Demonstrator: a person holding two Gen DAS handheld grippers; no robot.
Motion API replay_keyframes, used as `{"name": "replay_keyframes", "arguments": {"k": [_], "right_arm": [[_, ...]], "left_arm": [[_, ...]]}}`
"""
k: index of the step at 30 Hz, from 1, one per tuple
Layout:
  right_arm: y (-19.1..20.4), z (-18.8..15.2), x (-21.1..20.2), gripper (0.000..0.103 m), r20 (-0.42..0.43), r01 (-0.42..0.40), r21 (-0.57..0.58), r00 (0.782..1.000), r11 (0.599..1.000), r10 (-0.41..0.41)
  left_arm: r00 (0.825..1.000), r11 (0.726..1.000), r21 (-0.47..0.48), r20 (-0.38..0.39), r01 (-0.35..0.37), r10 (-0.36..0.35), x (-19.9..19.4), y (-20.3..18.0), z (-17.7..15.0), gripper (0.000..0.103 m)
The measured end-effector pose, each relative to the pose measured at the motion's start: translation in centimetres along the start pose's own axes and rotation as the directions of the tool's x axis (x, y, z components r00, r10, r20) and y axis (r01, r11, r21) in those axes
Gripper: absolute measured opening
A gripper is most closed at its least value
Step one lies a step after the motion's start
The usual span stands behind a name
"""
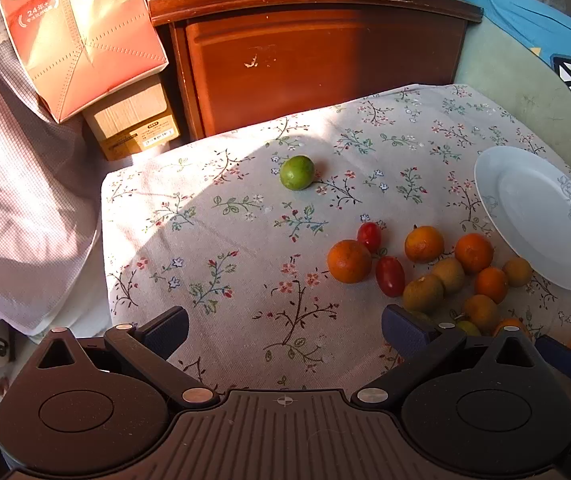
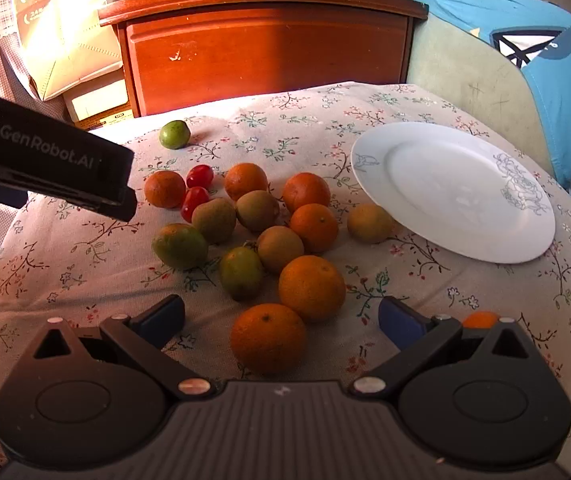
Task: Organize fruits
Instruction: 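Move both tools toward the oranges beside the white plate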
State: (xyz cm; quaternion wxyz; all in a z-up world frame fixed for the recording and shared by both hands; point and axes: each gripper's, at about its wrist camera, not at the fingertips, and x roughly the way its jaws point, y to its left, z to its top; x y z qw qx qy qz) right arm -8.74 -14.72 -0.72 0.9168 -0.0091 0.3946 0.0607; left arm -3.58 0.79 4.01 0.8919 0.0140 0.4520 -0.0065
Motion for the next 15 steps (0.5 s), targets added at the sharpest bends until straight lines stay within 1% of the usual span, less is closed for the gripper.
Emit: {"name": "replay_keyframes", "arguments": {"k": [2, 4, 7, 10, 11, 12, 13, 15], "right_arm": [[0.2, 0.6, -0.3, 0.102, -0.075, 0.004, 0.016, 0.997, 1.000, -0.003], [0.3, 0.6, -0.8, 0.102, -0.121, 0.016, 0.028, 0.993, 0.999, -0.013], [0.5, 0.6, -1.8, 0.102, -0.145, 0.061, 0.044, 0.988, 0.997, -0.054], [0.6, 1.1, -3.5, 0.102, -0.143, 0.058, 0.073, 0.989, 0.996, -0.047], [-0.1, 1.7, -4.1, 0.102, -0.155, 0.045, 0.092, 0.987, 0.995, -0.031], [-0.5, 1.9, -4.6, 0.102, -0.133, 0.040, 0.106, 0.991, 0.993, -0.026], [-0.7, 2.3, -5.1, 0.102, -0.131, 0.051, 0.113, 0.991, 0.992, -0.036], [-1.2, 3.1, -5.7, 0.102, -0.150, 0.102, 0.113, 0.985, 0.988, -0.085]], "left_arm": [[1.000, 1.000, -0.003, -0.007, 0.005, -0.005, -0.1, 0.2, 0.0, 0.103], [1.000, 1.000, -0.008, -0.008, 0.013, -0.013, -0.5, 0.4, -0.1, 0.103], [1.000, 1.000, 0.017, -0.002, 0.009, -0.009, -1.2, 0.5, -0.1, 0.103], [1.000, 1.000, 0.018, -0.012, 0.010, -0.009, -1.8, 0.7, -0.1, 0.103], [1.000, 1.000, 0.016, -0.016, 0.015, -0.015, -1.9, 0.8, -0.1, 0.103], [1.000, 1.000, 0.017, -0.018, 0.017, -0.017, -2.2, 0.8, -0.1, 0.103], [1.000, 1.000, 0.022, -0.019, 0.013, -0.013, -2.3, 0.8, -0.1, 0.103], [1.000, 0.999, 0.037, -0.024, 0.001, 0.000, -2.6, 0.6, -0.1, 0.103]]}}
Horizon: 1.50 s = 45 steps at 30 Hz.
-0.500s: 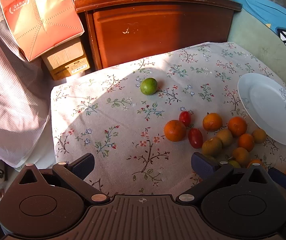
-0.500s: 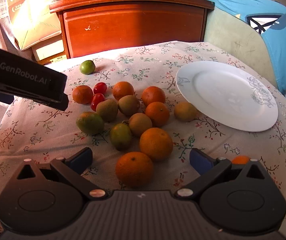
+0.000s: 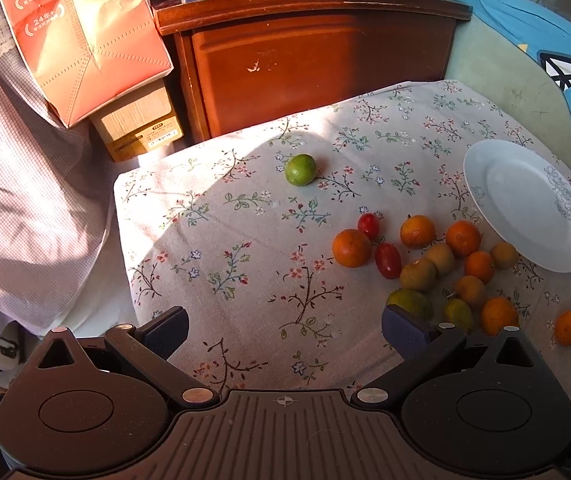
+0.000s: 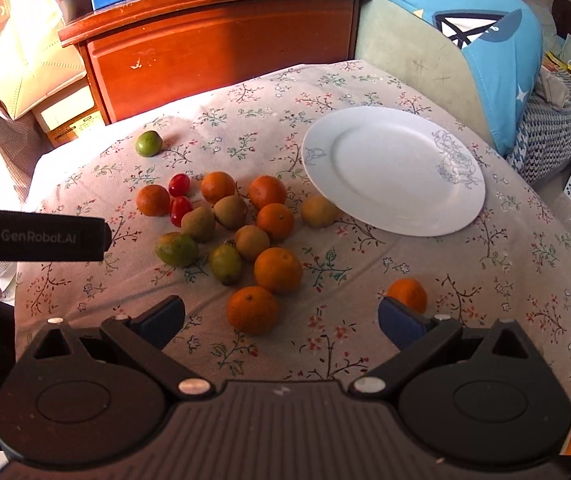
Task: Organize fruits
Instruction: 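Move both tools toward the oranges beside the white plate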
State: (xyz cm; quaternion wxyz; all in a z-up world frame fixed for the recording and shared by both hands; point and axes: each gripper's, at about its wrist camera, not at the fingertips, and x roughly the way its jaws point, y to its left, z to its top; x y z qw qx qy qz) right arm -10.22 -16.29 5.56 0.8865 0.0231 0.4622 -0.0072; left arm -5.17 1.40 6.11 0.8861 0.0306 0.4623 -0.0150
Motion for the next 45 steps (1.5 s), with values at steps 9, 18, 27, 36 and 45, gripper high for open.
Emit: {"name": "replay_keyframes", "arguments": {"k": [9, 18, 27, 36, 45], "right_arm": [[-2.2, 1.6, -1.6, 0.102, 0.007, 0.172, 0.011, 0.985, 0.985, -0.172], [-2.4, 1.1, 0.3, 0.102, -0.060, 0.173, 0.115, 0.984, 0.978, -0.167], [-2.0, 1.0, 0.8, 0.102, -0.080, 0.186, 0.095, 0.981, 0.978, -0.179], [-1.8, 1.1, 0.8, 0.102, -0.085, 0.217, 0.067, 0.974, 0.974, -0.211], [-1.8, 1.0, 0.9, 0.102, -0.088, 0.218, 0.064, 0.973, 0.974, -0.212]], "left_arm": [[1.000, 0.999, 0.048, -0.023, 0.017, -0.015, -0.4, -1.6, -0.2, 0.103], [1.000, 0.997, 0.075, -0.017, 0.016, -0.015, -0.1, -2.8, -0.6, 0.103], [1.000, 0.998, 0.062, -0.020, 0.023, -0.022, 0.2, -2.7, -0.8, 0.103], [1.000, 0.997, 0.077, -0.012, 0.012, -0.011, 0.2, -3.1, -1.0, 0.103], [1.000, 0.997, 0.074, -0.009, 0.015, -0.015, 0.2, -3.1, -1.0, 0.103]]}}
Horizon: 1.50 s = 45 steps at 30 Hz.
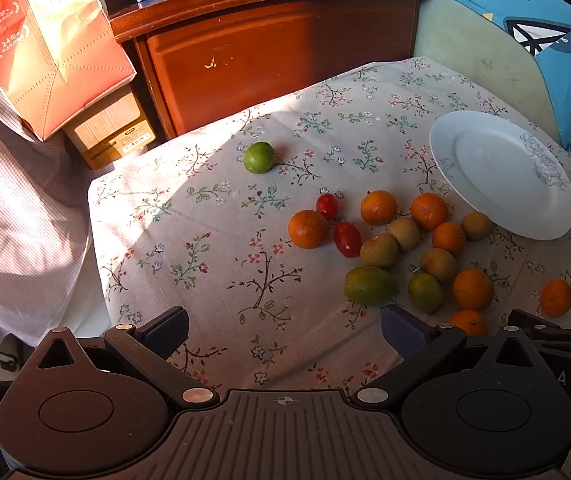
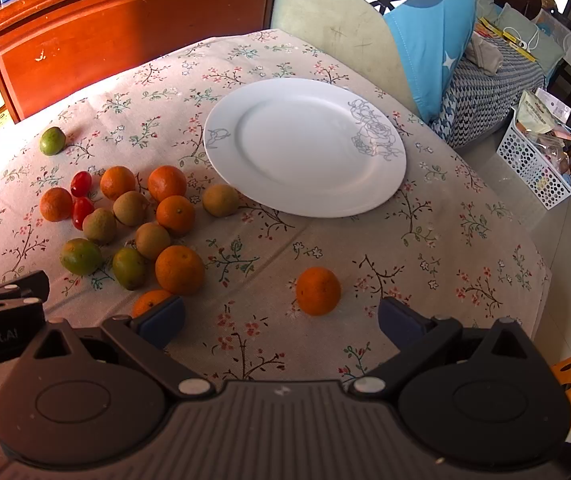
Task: Organize fruits
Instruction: 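Move both tools toward the oranges beside the white plate, then grasp the loose orange with the right tool while the left tool grasps an orange from the pile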
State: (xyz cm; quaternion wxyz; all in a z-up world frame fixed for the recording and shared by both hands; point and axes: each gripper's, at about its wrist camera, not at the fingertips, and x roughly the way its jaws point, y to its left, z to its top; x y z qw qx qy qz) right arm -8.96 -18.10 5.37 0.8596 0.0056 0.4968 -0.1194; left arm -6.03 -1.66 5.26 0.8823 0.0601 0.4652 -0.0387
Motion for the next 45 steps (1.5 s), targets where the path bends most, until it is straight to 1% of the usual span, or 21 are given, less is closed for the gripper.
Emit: {"name": "replay_keyframes", "arguments": {"k": [12, 18, 22, 26, 27, 30, 32, 34, 36, 37, 38, 40, 42, 44, 45], "right_arm": [[-0.2, -0.2, 0.0, 0.102, 0.010, -0.004, -0.006, 1.000, 1.000, 0.004], [-1.1, -0.6, -0.4, 0.102, 0.044, -0.039, -0.006, 0.998, 0.999, 0.039], [-2.7, -0.7, -0.6, 0.102, 0.065, -0.068, 0.036, 0.996, 0.997, 0.065], [-5.2, -1.0, -0.8, 0.102, 0.088, -0.101, 0.094, 0.992, 0.990, 0.093], [-5.8, -1.1, -0.9, 0.102, 0.096, -0.105, 0.107, 0.991, 0.989, 0.095], [-7.7, -1.7, -0.8, 0.101, 0.117, -0.102, 0.145, 0.989, 0.984, 0.085], [-8.7, -2.1, -0.6, 0.099, 0.122, -0.115, 0.165, 0.988, 0.979, 0.096], [-9.5, -2.4, -0.5, 0.091, 0.123, -0.145, 0.184, 0.985, 0.972, 0.123], [-9.9, -2.8, -0.4, 0.090, 0.124, -0.167, 0.186, 0.982, 0.968, 0.145], [-10.0, -3.0, -0.4, 0.089, 0.130, -0.174, 0.181, 0.980, 0.968, 0.151], [-9.9, -3.2, -0.3, 0.088, 0.136, -0.183, 0.173, 0.978, 0.968, 0.161], [-9.7, -3.4, 0.0, 0.078, 0.135, -0.199, 0.159, 0.975, 0.967, 0.178], [-9.5, -3.5, 0.3, 0.075, 0.128, -0.211, 0.155, 0.973, 0.965, 0.192], [-9.3, -3.6, 0.6, 0.075, 0.126, -0.224, 0.154, 0.971, 0.962, 0.206], [-9.2, -3.6, 0.7, 0.073, 0.126, -0.227, 0.154, 0.970, 0.962, 0.208]], "left_arm": [[1.000, 1.000, 0.006, 0.011, 0.017, -0.017, -0.1, -0.1, -0.1, 0.103], [0.998, 0.999, 0.010, 0.027, 0.051, -0.051, -0.2, -0.1, -0.2, 0.103], [0.997, 0.998, -0.006, 0.041, 0.061, -0.060, -0.2, 0.4, -0.3, 0.103], [0.996, 0.995, -0.043, 0.027, 0.086, -0.085, 0.2, 1.1, -0.3, 0.103], [0.996, 0.995, -0.048, 0.020, 0.084, -0.083, 0.3, 1.2, -0.4, 0.103], [0.994, 0.993, -0.047, 0.026, 0.107, -0.106, 0.4, 1.2, -0.6, 0.103], [0.991, 0.991, -0.032, 0.034, 0.129, -0.128, 0.2, 0.9, -0.8, 0.103], [0.987, 0.988, -0.013, 0.040, 0.153, -0.153, 0.1, 0.3, -1.1, 0.103], [0.977, 0.978, -0.002, 0.046, 0.207, -0.207, -0.1, -0.4, -1.4, 0.103], [0.974, 0.975, 0.006, 0.047, 0.221, -0.221, -0.2, -0.7, -1.5, 0.103], [0.972, 0.973, 0.022, 0.048, 0.230, -0.230, -0.2, -1.3, -1.6, 0.103], [0.971, 0.972, 0.058, 0.053, 0.228, -0.231, -0.1, -2.4, -2.0, 0.101], [0.971, 0.970, 0.084, 0.053, 0.228, -0.233, 0.0, -3.2, -2.3, 0.101], [0.967, 0.965, 0.105, 0.052, 0.241, -0.248, 0.0, -3.9, -2.6, 0.101], [0.966, 0.963, 0.111, 0.053, 0.247, -0.254, 0.1, -4.2, -2.7, 0.101]]}}
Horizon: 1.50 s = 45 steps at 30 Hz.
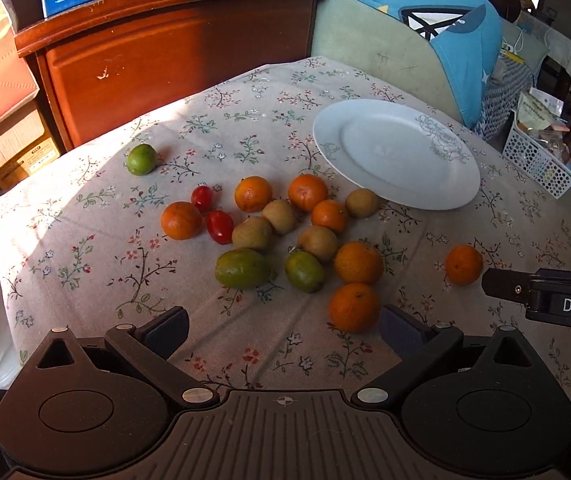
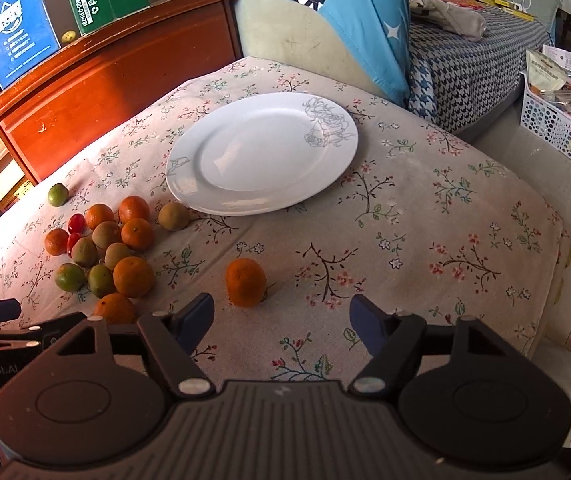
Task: Organize fruits
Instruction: 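Grasp the loose orange with the right tool while the left tool grasps an orange from the pile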
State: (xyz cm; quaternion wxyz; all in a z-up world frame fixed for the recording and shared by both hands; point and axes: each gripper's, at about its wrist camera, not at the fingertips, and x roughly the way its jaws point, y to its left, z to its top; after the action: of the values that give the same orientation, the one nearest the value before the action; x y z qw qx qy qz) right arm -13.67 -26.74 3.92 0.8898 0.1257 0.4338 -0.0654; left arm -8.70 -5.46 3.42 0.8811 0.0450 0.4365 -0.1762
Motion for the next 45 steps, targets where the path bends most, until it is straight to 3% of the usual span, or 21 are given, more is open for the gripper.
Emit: {"name": "replay_keyframes", "arguments": {"k": [3, 8, 13, 18, 21, 23, 27, 35, 45], "right_arm": [[0.0, -0.1, 0.4, 0.070, -0.005, -0.005, 0.000, 1.000, 1.000, 0.005], [-0.2, 0.0, 0.8, 0.062, 0.001, -0.035, 0.025, 0.999, 0.999, 0.035], [0.1, 0.0, 1.3, 0.049, 0.003, -0.049, 0.022, 0.999, 0.999, 0.049], [0.3, -0.1, 2.0, 0.039, -0.003, -0.056, 0.033, 0.998, 0.998, 0.056], [0.3, -0.1, 2.2, 0.035, 0.007, -0.072, 0.044, 0.997, 0.996, 0.072], [0.4, -0.1, 2.2, 0.034, 0.012, -0.078, 0.042, 0.997, 0.996, 0.077], [0.7, -0.1, 2.6, 0.021, 0.012, -0.084, 0.032, 0.996, 0.996, 0.084], [0.7, -0.1, 2.6, 0.021, 0.018, -0.082, 0.038, 0.996, 0.996, 0.082], [0.7, 0.0, 3.0, 0.037, 0.035, -0.070, 0.067, 0.997, 0.995, 0.067]], "left_arm": [[1.000, 1.000, 0.021, 0.014, 0.010, -0.011, 0.3, -0.8, 0.0, 0.100], [1.000, 0.998, 0.064, 0.021, 0.020, -0.021, 0.7, -2.0, -0.1, 0.090], [1.000, 0.997, 0.074, 0.010, 0.028, -0.029, 1.6, -2.7, -0.2, 0.066], [0.998, 0.997, 0.053, 0.025, 0.051, -0.052, 2.1, -2.5, -0.2, 0.061], [0.997, 0.996, 0.036, 0.018, 0.079, -0.080, 2.5, -2.4, -0.2, 0.049], [0.997, 0.996, 0.048, 0.015, 0.073, -0.074, 2.6, -2.5, -0.3, 0.046], [0.996, 0.995, 0.051, 0.018, 0.091, -0.092, 2.6, -2.6, -0.4, 0.033], [0.994, 0.993, 0.038, 0.021, 0.107, -0.108, 2.6, -2.3, -0.4, 0.030], [0.994, 0.994, 0.034, 0.025, 0.107, -0.108, 2.6, -2.2, -0.5, 0.031]]}}
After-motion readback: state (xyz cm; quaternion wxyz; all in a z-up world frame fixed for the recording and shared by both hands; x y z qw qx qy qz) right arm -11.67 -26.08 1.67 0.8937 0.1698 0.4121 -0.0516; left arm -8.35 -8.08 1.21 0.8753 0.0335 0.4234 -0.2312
